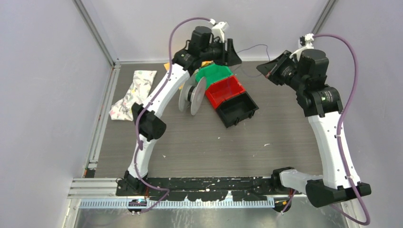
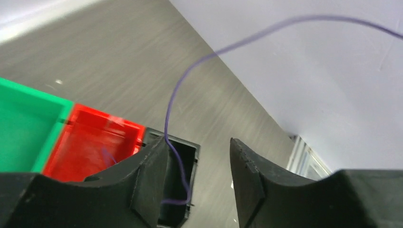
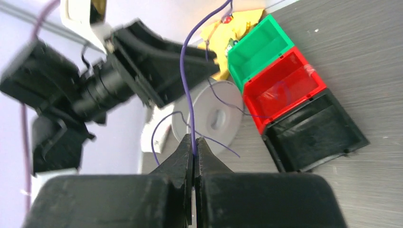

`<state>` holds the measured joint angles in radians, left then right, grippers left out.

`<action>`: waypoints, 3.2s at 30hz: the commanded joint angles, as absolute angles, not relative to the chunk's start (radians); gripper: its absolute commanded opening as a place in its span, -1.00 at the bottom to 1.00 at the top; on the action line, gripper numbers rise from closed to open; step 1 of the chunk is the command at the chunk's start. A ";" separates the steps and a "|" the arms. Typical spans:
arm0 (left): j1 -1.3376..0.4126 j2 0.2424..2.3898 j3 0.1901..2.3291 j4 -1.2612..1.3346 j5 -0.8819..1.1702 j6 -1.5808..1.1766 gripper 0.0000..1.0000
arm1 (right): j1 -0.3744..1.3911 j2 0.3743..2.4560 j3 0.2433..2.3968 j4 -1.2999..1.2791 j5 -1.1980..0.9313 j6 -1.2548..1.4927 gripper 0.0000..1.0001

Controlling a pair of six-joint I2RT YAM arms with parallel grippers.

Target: Wrap the cables

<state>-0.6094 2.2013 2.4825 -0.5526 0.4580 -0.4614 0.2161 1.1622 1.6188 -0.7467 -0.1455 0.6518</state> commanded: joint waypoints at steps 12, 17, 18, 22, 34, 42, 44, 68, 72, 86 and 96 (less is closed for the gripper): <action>-0.487 1.797 2.140 -0.520 0.398 -0.436 0.51 | 0.106 1.153 1.451 -0.417 -0.356 1.036 -0.99; -0.461 1.644 1.917 -0.446 0.403 -0.401 0.55 | 0.107 1.175 1.422 -0.308 -0.407 1.128 -0.99; -0.461 1.615 1.884 -0.446 0.404 -0.382 0.55 | 0.106 1.184 1.411 -0.283 -0.418 1.150 -0.99; -0.439 1.550 1.806 -0.506 0.346 -0.349 0.55 | 0.112 1.218 1.367 -0.171 -0.460 1.215 -0.99; -0.270 1.375 1.491 -0.548 0.245 -0.413 0.54 | 0.309 1.435 1.394 0.227 -0.514 1.228 -0.99; -0.229 1.324 1.328 -0.484 0.268 -0.473 0.54 | 0.421 1.656 1.506 0.435 -0.598 1.261 -0.99; -0.230 1.323 1.313 -0.476 0.271 -0.476 0.54 | 0.432 1.693 1.526 0.483 -0.611 1.291 -0.99; -0.245 1.336 1.188 -0.261 0.272 -0.541 0.50 | 0.474 1.895 1.395 0.992 -0.545 1.444 -0.99; -0.257 1.341 1.188 -0.263 0.268 -0.537 0.50 | 0.475 1.872 1.352 0.974 -0.542 1.422 -0.99; -0.372 1.392 1.234 -0.261 0.075 -0.489 0.50 | 0.472 1.776 1.272 0.877 -0.545 1.342 -0.99; -0.436 1.505 1.316 -0.246 -0.132 -0.400 0.51 | 0.472 1.794 1.271 0.960 -0.529 1.419 -0.99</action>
